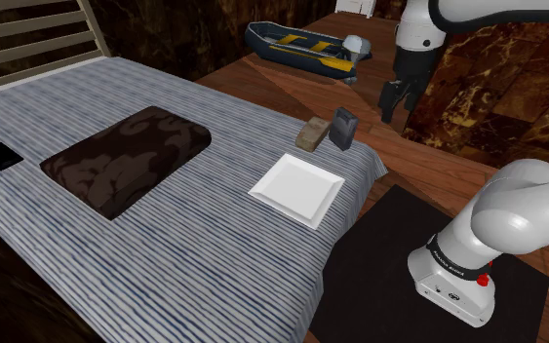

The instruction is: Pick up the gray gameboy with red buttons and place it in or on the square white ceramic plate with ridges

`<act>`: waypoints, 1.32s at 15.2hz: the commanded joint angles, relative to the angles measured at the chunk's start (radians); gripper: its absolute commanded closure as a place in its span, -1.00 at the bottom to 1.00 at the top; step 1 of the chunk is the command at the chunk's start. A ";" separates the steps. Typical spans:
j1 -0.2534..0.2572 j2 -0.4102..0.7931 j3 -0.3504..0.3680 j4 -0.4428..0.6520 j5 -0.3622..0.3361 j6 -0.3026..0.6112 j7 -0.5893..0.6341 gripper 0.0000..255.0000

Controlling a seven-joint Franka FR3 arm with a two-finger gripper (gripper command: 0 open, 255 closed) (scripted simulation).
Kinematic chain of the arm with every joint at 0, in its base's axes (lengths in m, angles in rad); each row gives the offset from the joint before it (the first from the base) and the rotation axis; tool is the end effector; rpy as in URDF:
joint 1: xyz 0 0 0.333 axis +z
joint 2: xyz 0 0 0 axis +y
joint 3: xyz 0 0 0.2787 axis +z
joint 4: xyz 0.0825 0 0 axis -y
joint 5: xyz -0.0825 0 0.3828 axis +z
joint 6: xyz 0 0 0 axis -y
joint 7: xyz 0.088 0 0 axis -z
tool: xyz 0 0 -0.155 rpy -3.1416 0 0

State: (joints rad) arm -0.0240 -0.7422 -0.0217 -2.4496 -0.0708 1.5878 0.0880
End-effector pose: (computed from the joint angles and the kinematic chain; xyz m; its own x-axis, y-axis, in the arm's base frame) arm 0.3311 -0.0260 0.4595 0.9857 -0.1243 -0.1141 -0.1174 -0.9909 0.0657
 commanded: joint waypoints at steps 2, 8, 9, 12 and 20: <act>-0.006 0.025 -0.012 -0.003 -0.007 0.032 -0.008 -1.00; -0.041 0.198 -0.086 0.006 -0.040 0.219 -0.054 -1.00; -0.045 0.229 -0.098 0.012 -0.043 0.248 -0.062 -1.00; -0.058 0.330 -0.133 0.039 -0.046 0.332 -0.087 -1.00; -0.085 0.618 -0.215 0.168 -0.003 0.517 -0.173 -1.00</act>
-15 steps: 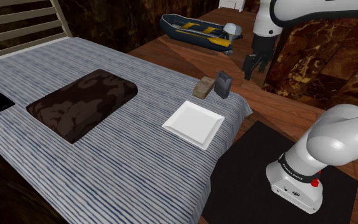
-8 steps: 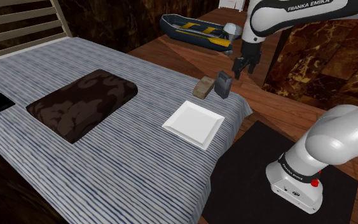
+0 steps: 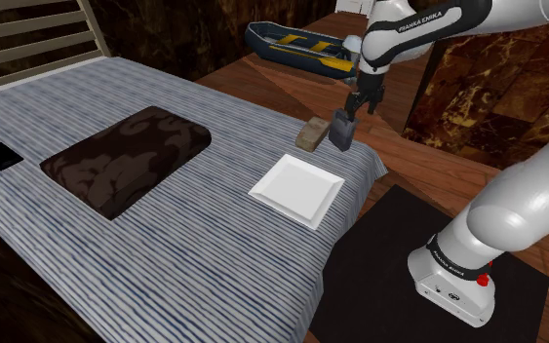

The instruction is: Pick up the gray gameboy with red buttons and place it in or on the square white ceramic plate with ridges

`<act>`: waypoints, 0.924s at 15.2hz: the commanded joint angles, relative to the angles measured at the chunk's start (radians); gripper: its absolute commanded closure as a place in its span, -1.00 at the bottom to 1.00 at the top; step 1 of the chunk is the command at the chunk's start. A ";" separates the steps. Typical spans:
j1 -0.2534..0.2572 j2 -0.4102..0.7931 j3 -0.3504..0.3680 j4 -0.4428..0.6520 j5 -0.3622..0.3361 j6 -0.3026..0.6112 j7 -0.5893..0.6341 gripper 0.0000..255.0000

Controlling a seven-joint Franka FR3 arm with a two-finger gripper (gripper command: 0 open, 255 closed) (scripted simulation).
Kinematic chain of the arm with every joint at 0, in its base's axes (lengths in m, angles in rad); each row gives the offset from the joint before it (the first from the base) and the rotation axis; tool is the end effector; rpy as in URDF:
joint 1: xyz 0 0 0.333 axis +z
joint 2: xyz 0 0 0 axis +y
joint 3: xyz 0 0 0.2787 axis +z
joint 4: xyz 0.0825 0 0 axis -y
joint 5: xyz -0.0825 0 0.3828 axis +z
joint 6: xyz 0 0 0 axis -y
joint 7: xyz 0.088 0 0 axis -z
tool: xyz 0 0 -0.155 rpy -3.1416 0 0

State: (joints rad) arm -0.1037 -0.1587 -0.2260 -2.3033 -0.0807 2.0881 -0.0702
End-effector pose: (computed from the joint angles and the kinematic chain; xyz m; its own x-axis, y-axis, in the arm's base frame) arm 0.4551 -0.1617 0.3211 0.9752 -0.2125 -0.0624 -0.2111 -0.9771 0.0279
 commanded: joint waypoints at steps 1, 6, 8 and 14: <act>-0.009 0.072 -0.019 0.043 0.019 0.034 -0.028 -1.00; -0.035 0.261 -0.048 0.170 0.090 0.105 -0.098 -1.00; -0.046 0.311 -0.051 0.208 0.111 0.117 -0.116 -1.00; -0.050 0.355 -0.047 0.177 0.128 0.192 -0.128 -1.00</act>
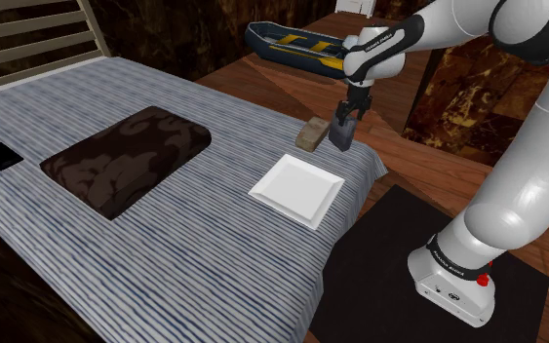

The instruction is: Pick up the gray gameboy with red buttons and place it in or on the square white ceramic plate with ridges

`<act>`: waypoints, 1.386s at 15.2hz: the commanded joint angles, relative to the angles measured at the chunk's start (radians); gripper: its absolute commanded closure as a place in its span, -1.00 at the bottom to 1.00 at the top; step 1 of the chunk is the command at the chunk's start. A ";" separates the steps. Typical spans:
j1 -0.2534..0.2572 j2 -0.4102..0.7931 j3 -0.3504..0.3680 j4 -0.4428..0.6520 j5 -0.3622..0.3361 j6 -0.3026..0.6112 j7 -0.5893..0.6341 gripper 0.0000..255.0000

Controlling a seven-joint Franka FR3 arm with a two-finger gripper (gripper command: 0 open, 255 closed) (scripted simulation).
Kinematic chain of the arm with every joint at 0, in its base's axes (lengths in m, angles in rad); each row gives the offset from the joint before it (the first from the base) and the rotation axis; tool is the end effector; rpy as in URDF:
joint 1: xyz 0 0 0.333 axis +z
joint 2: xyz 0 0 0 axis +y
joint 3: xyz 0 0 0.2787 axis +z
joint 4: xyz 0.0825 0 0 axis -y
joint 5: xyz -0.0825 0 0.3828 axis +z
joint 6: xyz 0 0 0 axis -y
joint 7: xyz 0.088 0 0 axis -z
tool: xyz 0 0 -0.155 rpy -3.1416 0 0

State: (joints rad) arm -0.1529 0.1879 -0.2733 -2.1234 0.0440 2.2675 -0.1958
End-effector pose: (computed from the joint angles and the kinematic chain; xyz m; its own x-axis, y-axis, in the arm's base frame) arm 0.5039 -0.2282 0.2391 0.9667 -0.2528 -0.0387 -0.2526 -0.9675 0.0104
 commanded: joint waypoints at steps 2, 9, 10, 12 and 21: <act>-0.002 0.022 0.002 -0.010 0.008 0.031 -0.006 -1.00; -0.002 0.022 0.002 -0.010 0.008 0.031 -0.006 -1.00; -0.002 0.022 0.002 -0.010 0.008 0.031 -0.006 1.00; -0.002 0.022 0.002 -0.010 0.008 0.031 -0.006 1.00; -0.002 0.016 0.000 -0.007 0.006 0.024 -0.004 1.00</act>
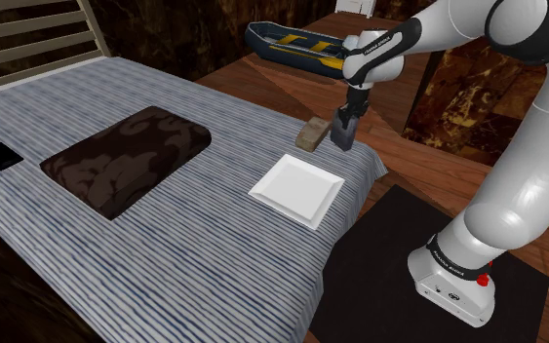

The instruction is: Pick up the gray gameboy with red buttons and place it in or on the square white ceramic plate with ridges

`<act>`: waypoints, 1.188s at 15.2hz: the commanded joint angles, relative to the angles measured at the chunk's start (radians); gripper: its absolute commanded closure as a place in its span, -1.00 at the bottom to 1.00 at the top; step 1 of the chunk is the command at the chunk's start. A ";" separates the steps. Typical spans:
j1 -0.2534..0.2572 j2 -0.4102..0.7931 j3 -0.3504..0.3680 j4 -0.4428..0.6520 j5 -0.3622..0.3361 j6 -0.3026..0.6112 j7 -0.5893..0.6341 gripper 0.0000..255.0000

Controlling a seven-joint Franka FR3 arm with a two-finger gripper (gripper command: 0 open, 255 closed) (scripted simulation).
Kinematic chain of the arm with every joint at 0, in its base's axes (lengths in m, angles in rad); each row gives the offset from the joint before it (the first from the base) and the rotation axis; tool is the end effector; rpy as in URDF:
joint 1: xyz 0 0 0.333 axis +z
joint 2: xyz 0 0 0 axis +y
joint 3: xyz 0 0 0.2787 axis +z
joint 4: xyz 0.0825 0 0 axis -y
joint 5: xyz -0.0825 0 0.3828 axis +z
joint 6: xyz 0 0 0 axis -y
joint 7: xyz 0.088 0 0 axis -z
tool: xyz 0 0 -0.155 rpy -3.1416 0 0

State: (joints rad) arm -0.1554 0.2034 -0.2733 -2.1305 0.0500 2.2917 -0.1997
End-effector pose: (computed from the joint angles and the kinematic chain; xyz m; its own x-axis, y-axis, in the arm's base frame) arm 0.5030 -0.2296 0.2299 0.9661 -0.2554 -0.0365 -0.2552 -0.9668 0.0111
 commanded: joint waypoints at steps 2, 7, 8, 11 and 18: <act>0.006 0.014 0.001 0.042 -0.011 -0.027 0.013 -1.00; 0.026 0.087 0.003 0.246 -0.053 -0.154 0.058 -1.00; 0.025 0.093 0.004 0.240 -0.052 -0.142 0.057 -1.00; 0.022 0.112 0.005 0.222 -0.046 -0.107 0.054 -1.00; 0.018 0.136 0.007 0.205 -0.039 -0.066 0.049 -1.00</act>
State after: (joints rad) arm -0.1376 0.3394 -0.2664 -1.9243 0.0106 2.2248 -0.1507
